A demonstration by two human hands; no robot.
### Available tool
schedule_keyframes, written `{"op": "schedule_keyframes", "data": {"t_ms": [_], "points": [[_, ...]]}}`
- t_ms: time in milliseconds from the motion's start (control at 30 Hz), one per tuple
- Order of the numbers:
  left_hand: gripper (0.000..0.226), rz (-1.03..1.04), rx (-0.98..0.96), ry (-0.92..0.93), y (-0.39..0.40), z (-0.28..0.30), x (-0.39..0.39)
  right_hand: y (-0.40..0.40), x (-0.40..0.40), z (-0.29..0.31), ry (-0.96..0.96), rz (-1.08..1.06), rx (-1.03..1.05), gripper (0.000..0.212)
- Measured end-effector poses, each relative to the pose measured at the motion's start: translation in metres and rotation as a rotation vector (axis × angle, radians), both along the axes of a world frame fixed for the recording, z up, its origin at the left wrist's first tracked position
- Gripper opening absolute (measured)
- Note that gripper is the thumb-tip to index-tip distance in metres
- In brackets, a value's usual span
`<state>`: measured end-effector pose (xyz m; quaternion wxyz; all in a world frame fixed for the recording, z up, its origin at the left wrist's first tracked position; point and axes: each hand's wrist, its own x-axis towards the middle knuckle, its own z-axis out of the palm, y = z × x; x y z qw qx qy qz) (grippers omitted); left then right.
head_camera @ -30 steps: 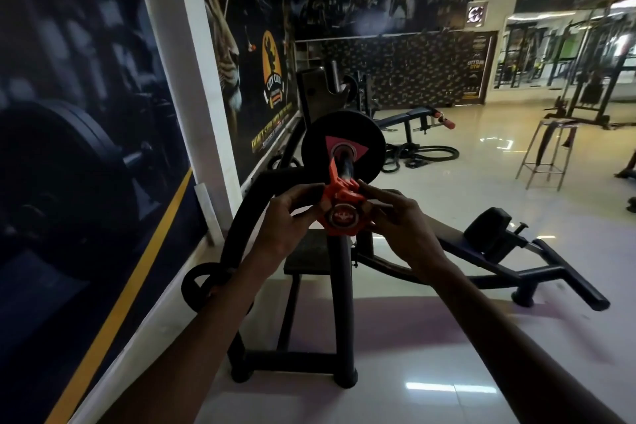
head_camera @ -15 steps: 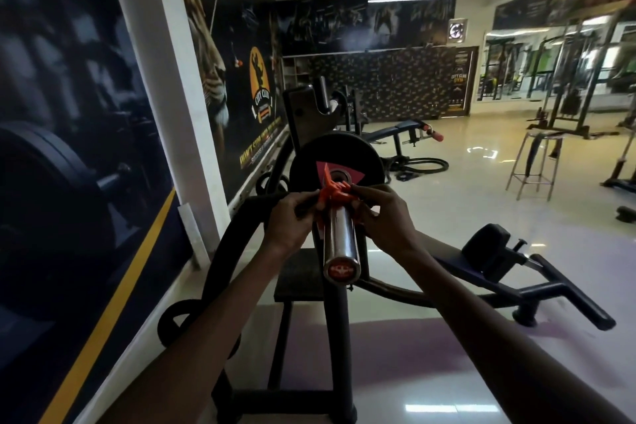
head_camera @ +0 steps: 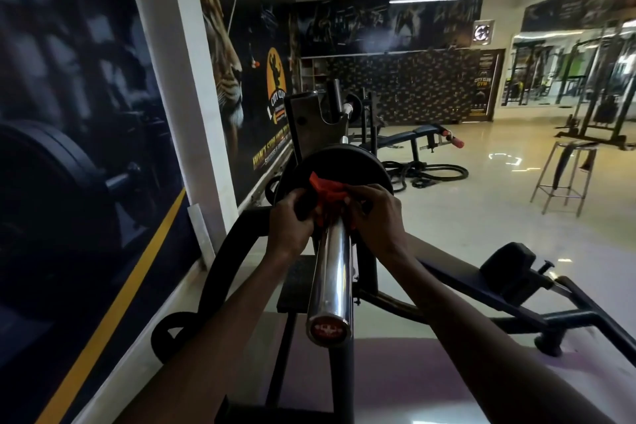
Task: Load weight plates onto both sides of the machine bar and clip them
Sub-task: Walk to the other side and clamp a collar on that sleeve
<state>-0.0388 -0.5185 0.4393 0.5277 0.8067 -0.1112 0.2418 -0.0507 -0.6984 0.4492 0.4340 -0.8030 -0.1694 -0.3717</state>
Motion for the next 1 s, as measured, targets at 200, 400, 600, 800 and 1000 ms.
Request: {"op": "schedule_keyframes", "data": {"t_ms": [200,400,600,800,1000], "points": [[0.053,-0.023,0.111,-0.153,-0.002,-0.005,0.006,-0.001,0.007,-0.004,-0.014,0.014,-0.005,0.024],[0.061,-0.142,0.286,-0.134,0.004,0.007,0.02,-0.003,0.007,0.005,-0.002,0.033,-0.078,0.017],[0.054,-0.164,0.313,-0.193,0.013,0.014,0.028,-0.017,0.008,0.021,0.046,0.059,-0.207,0.048],[0.052,-0.202,0.305,-0.175,0.016,0.008,0.032,-0.021,0.025,0.034,-0.091,0.063,-0.761,0.117],[0.05,-0.177,0.269,-0.164,0.015,0.007,0.03,-0.009,0.022,0.047,-0.209,-0.038,-0.988,0.109]]}}
